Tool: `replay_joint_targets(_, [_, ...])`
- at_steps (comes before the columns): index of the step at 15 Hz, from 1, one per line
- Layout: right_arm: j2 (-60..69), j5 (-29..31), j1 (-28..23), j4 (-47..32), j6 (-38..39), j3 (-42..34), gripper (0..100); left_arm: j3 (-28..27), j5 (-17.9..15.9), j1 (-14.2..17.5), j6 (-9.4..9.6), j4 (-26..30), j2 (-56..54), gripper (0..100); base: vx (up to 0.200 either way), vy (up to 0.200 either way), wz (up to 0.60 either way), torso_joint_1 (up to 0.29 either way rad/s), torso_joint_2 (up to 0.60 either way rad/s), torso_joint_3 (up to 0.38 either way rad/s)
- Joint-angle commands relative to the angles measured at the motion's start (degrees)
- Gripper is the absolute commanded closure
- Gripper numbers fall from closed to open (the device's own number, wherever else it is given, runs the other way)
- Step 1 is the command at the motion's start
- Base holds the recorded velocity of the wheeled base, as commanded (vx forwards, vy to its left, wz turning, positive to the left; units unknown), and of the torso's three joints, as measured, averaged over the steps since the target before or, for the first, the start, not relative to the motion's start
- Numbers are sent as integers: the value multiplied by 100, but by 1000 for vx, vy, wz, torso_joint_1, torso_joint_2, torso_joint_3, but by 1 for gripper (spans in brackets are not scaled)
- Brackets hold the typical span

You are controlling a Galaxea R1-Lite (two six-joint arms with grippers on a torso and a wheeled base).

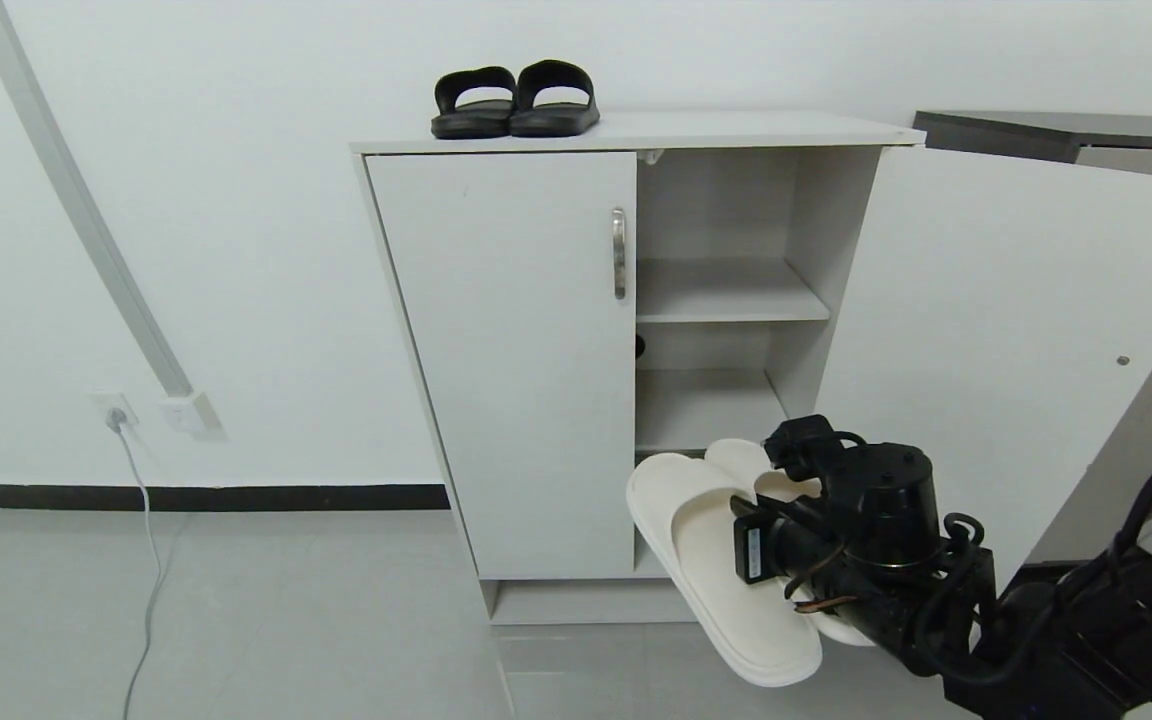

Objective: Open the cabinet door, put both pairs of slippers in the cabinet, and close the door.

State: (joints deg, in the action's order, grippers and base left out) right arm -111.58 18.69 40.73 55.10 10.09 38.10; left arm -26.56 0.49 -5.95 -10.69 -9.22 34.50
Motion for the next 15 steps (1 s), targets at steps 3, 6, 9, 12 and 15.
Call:
replay_joint_targets(3, [-136, 3, 14, 1, 1, -13, 100, 688, 1006, 85, 243, 640, -1490, 100, 0, 0, 0, 0, 0, 0])
replay_joint_targets(6, [-180, 21, 23, 1, 10, -30, 100, 1013, 1454, 112, 489, 860, -1956, 100, 0, 0, 0, 0, 0, 0])
replay_joint_targets(9, [-259, 21, 32, 9, 1, -30, 100, 1329, 1472, 639, 612, 878, -2334, 100, 0, 0, 0, 0, 0, 0])
replay_joint_targets(12, [-347, 82, 40, 97, 10, -30, 100, 1830, 1164, 683, 841, 869, -2773, 100, 0, 0, 0, 0, 0, 0])
replay_joint_targets(15, [-470, 109, 58, 264, -7, -57, 100, 2191, 610, 674, 1183, 878, -3265, 100, 0, 0, 0, 0, 0, 0])
